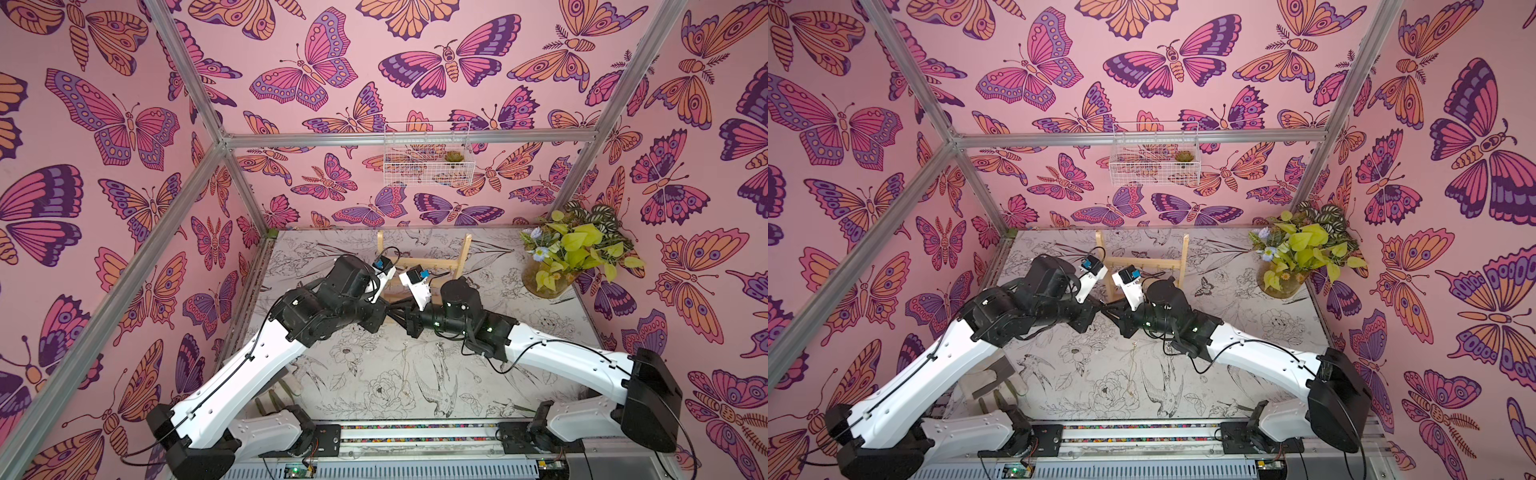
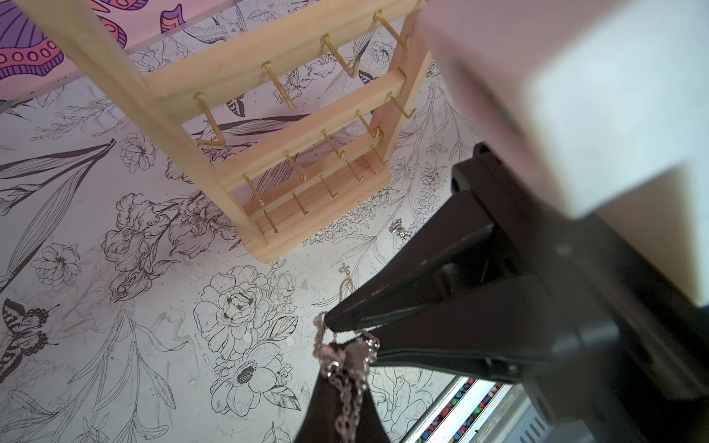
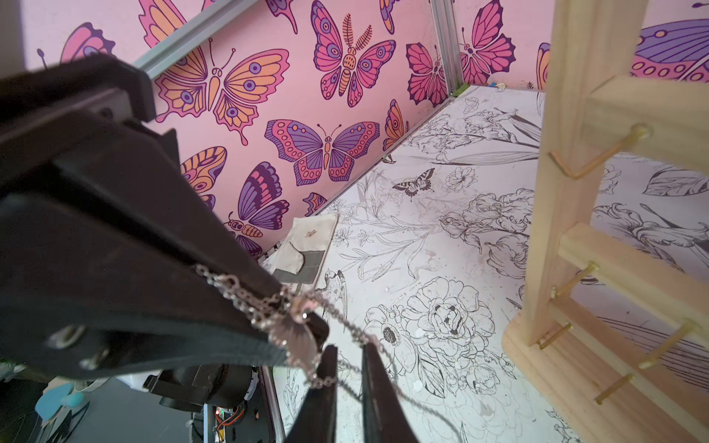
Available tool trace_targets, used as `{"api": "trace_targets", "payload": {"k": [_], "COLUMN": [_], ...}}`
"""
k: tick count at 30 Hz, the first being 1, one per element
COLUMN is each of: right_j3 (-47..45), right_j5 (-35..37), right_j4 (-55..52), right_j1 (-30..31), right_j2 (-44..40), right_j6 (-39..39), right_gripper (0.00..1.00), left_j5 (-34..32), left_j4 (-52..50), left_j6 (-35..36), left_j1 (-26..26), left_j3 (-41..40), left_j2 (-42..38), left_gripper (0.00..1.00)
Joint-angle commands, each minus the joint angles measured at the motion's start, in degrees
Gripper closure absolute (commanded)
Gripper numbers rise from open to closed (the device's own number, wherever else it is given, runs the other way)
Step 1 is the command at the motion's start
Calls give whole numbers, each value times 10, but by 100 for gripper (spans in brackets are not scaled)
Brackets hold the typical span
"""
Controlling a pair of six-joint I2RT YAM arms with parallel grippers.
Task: Hang the necklace on the jewelry display stand
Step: Pick up the necklace from the center of the board.
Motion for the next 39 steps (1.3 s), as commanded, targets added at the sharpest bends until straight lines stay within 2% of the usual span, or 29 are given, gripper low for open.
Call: {"api": "trace_targets", "payload": {"k": [1,9,16,18,27,33,39], "right_j3": [23,5,-14,-20,-28,-28,-14], "right_j5": [16,88,114,129,160,165,146], "right_j4": [6,14,43,48,56,41,35], "right_j1": [1,1,3,3,3,5,17], "right_j2": [1,-31,-45,-50,-59,-73,-69], "right_j6": [-4,3,12,15,21,12,-4], "right_gripper": [88,91,91,94,97,97,93], "left_j5": [6,-3,-12,-14,-13,-60,-92], "left_j4": [-15,-15,-15,-14,-13,-13,-12], "left_j6": [-3,-17,-23,-23,-24,-21,-11], "left_j1": [3,3,3,3,3,3,-6], "left_j3": [14,15,14,14,16,12,45], "left_j2": [3,8,18,19,26,20,46], "left_gripper": [100,100,100,100,100,100,100]}}
